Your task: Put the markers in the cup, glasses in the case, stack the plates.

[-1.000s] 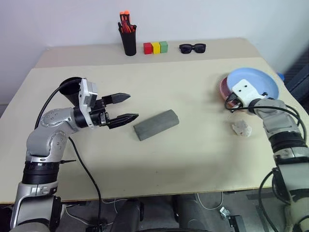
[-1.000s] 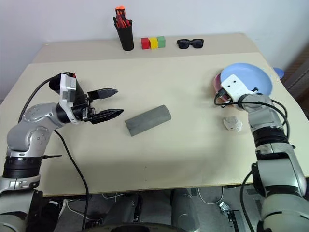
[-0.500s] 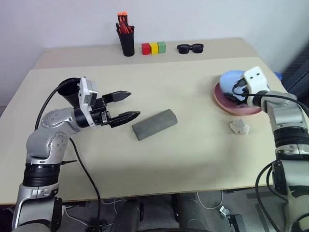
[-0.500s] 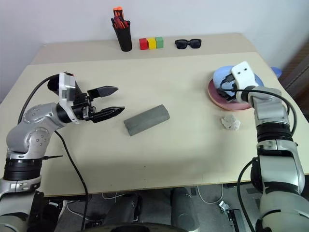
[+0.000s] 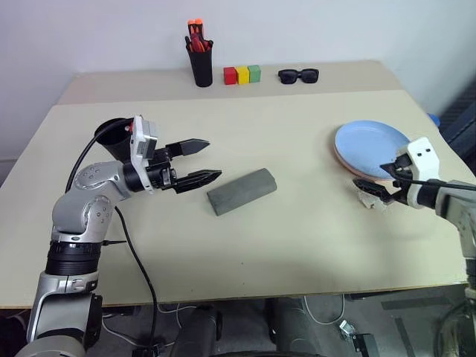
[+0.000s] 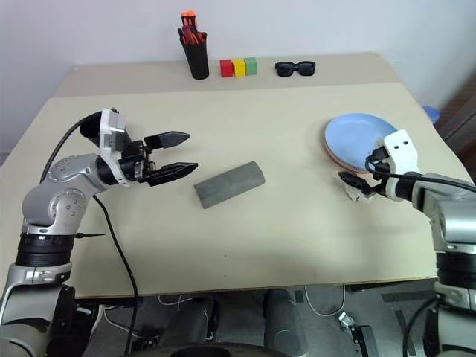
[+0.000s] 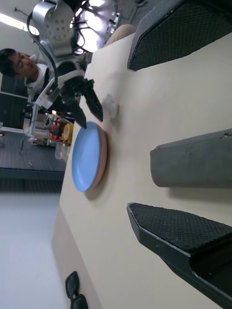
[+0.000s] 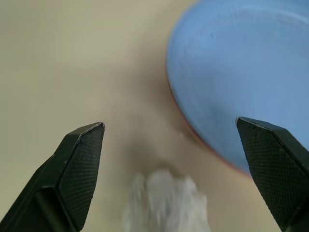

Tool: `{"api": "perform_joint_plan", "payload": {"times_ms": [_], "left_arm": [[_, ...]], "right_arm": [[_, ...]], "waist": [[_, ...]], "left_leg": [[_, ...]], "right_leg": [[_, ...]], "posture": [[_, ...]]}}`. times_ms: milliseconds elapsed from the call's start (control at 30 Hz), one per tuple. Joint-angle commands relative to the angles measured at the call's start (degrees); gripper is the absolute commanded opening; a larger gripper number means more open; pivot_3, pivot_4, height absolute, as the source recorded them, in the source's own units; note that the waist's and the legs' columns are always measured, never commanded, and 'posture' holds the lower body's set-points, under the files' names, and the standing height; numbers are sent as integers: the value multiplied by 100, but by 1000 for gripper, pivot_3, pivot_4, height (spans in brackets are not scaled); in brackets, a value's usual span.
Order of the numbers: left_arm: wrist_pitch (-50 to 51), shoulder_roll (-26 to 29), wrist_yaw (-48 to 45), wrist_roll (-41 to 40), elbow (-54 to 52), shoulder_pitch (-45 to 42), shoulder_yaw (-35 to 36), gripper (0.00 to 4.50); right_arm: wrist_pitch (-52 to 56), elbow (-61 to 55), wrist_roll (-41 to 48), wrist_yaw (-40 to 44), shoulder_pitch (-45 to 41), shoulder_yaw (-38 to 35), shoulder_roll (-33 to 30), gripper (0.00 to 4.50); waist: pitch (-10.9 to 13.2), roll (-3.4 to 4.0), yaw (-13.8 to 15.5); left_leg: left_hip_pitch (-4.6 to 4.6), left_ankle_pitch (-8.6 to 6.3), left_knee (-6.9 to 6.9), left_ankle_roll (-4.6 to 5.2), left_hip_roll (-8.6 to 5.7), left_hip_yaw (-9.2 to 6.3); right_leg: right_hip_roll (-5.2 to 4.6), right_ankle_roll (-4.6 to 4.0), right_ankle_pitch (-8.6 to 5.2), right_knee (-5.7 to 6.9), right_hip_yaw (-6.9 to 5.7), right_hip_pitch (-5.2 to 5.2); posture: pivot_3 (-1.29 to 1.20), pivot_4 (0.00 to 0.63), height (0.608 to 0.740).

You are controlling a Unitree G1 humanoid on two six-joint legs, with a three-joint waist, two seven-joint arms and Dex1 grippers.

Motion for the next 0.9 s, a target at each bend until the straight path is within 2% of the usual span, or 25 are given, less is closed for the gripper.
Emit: {"api": "perform_joint_plan", "payload": {"times_ms": [33, 300, 400, 633, 733, 800, 900], "left_arm": [[-181, -21, -33, 70, 20, -117, 4, 4500], [-339, -52, -78, 162, 138, -211, -17, 4500], [-360, -46, -52, 172, 41, -124, -18, 4500], [-314, -19, 28, 131, -110, -13, 15, 4500], [-296, -53, 82, 100, -160, 1, 20, 4500], [-291, -63, 106, 80, -149, -8, 36, 4500], [-378, -112, 204, 122, -104, -59, 57, 4500]], "right_arm": [[119, -314, 112, 16, 189, -233, -209, 4438], [-51, 8, -207, 23, 373, 268, -344, 4438], [-108, 82, -211, 75, 314, 368, -342, 3573], [-214, 138, -267, 215, 168, 507, -483, 163], [169, -159, 431, 540, -193, 99, -406, 72], [152, -115, 535, 489, -400, 19, -371, 72], [-751, 852, -137, -527, -1191, 135, -127, 72]], "waist": [[0, 0, 13], [0, 0, 9], [0, 0, 10], [0, 0, 11], [0, 0, -5], [0, 0, -4], [0, -1, -3]], "left_leg": [[1, 0, 0, 0, 0, 0], [5, 0, 1, 0, 0, -1], [4, 0, 1, 0, 0, -1], [4, 0, 1, 0, 0, -1], [4, 0, 1, 0, 0, -1], [6, 0, 1, 0, 1, -1], [6, 0, 3, 0, 0, -2]], "right_leg": [[0, 0, 0, 0, 0, 2], [0, 0, 0, -2, -1, 6], [0, 0, 0, -3, -1, 6], [0, 0, 0, -3, -1, 6], [0, 0, 0, -3, -1, 6], [1, 0, 0, -2, 0, 6], [1, 1, 0, -3, -1, 8]], "posture": [[0, 150, 740], [0, 150, 740], [0, 150, 740], [0, 150, 740], [0, 150, 740], [0, 150, 740], [0, 150, 740]]}}
